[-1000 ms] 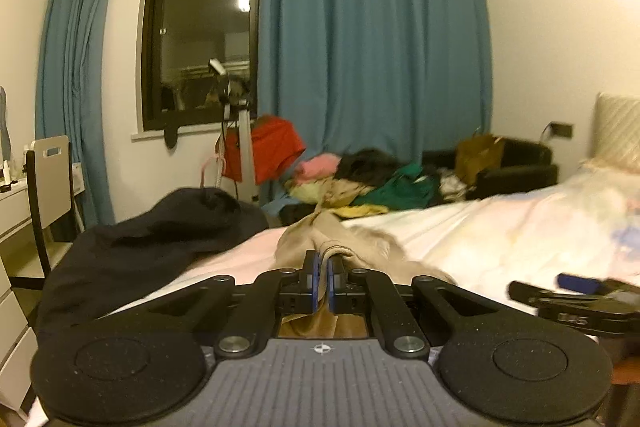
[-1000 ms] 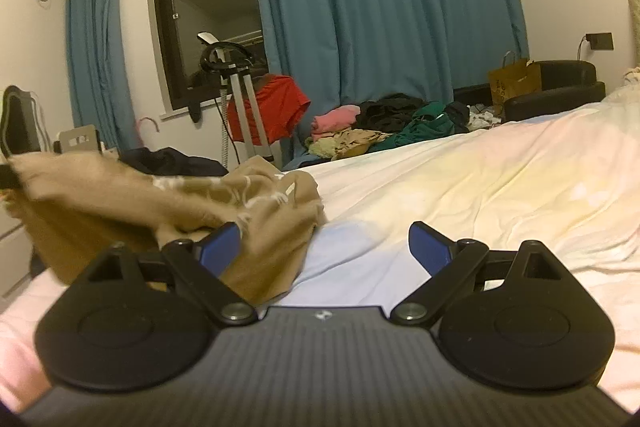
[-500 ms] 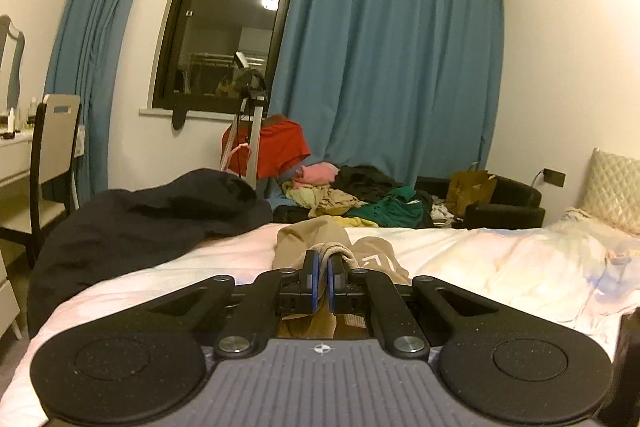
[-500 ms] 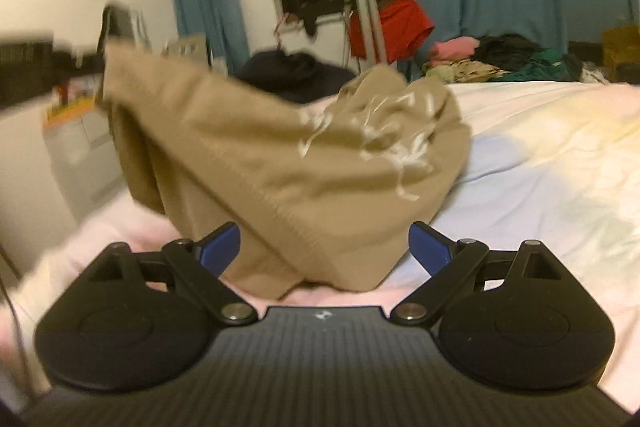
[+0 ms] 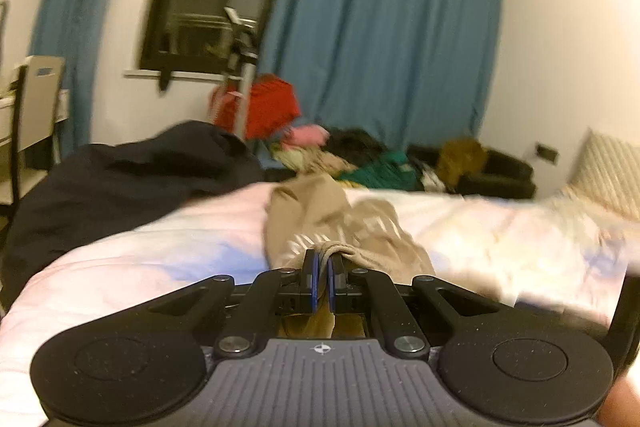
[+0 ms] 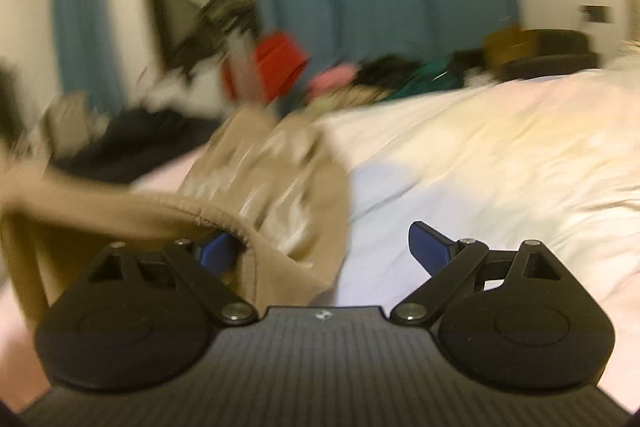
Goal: Fold clothes
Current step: 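Lift the T-shirt with the left gripper while the right gripper pinches another edge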
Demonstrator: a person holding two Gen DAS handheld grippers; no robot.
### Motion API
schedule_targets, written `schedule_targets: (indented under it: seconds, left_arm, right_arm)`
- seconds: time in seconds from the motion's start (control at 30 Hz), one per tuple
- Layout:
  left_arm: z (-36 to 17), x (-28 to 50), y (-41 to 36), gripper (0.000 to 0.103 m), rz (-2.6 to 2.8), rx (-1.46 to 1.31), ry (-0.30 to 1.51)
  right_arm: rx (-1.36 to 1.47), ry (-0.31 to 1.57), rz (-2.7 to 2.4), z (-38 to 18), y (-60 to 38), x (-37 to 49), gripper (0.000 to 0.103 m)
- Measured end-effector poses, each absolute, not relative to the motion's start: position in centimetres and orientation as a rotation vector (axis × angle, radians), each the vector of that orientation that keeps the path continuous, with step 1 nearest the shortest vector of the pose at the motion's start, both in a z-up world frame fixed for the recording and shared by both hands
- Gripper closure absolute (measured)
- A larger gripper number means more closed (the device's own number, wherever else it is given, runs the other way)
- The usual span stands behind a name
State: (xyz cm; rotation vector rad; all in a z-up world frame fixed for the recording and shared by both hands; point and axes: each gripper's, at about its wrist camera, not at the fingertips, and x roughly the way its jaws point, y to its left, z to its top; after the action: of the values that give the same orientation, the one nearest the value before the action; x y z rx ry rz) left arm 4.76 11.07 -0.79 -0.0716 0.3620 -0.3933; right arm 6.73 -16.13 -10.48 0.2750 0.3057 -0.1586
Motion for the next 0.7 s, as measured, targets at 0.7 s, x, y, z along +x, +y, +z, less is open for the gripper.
schedule_targets:
  seconds: [0.7]
  left_arm:
    - [-0.6, 4.7, 11.7, 0.098, -0.386, -0.168, 0.354]
  right_arm:
    - [0.061, 0.643, -0.187, -14.0, -14.9, 9.9, 0.01]
